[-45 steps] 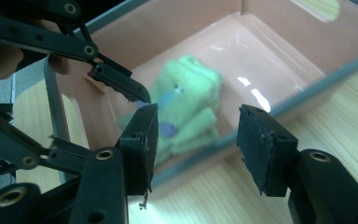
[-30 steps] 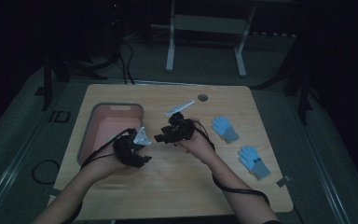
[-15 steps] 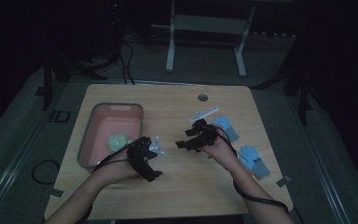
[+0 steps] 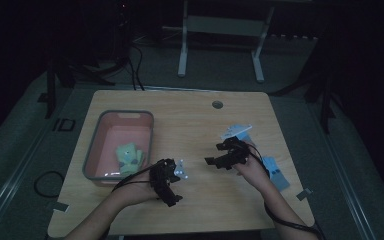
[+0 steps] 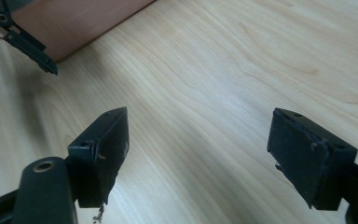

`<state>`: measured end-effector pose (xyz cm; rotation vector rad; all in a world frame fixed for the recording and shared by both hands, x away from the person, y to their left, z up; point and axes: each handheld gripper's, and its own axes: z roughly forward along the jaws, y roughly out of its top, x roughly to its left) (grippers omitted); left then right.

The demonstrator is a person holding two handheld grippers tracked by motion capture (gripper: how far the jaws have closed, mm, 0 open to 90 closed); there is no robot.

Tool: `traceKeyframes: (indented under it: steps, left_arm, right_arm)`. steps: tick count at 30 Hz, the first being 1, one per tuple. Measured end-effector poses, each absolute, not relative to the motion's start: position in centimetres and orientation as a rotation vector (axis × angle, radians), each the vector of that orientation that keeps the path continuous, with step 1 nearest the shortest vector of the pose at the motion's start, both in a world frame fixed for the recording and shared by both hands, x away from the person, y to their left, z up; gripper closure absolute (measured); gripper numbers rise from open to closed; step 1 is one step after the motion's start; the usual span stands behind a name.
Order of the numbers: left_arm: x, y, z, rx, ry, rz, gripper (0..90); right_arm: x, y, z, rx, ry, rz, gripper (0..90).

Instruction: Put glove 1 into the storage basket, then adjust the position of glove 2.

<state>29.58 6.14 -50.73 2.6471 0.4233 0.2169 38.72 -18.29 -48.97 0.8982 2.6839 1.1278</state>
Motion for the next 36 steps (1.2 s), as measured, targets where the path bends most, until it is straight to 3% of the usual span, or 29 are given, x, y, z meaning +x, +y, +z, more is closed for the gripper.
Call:
traceKeyframes:
  steps: [2, 18, 25, 31, 36]
  left_arm:
    - [29.6, 6.0, -51.2, 2.641, 0.424, 0.227, 10.2]
    - [28.8, 5.7, -53.5, 2.592, 0.413, 0.257, 10.3]
    - [28.5, 5.5, -53.9, 2.563, 0.434, 0.262, 10.4]
    - [28.2, 5.2, -54.0, 2.507, 0.448, 0.206, 10.3]
    - [27.8, 5.0, -54.4, 2.558, 0.423, 0.236, 10.3]
  right_arm:
    - [38.5, -18.8, -49.1, 0.842, 2.662, 1.108, 15.6]
    - [35.9, -22.4, -50.9, 0.915, 2.661, 1.047, 11.2]
    - [35.3, -24.4, -51.1, 0.956, 2.618, 1.025, 22.8]
    - [35.8, -26.3, -50.8, 0.959, 2.523, 1.005, 39.0]
    - [37.3, -27.3, -50.2, 0.992, 2.469, 0.978, 44.5]
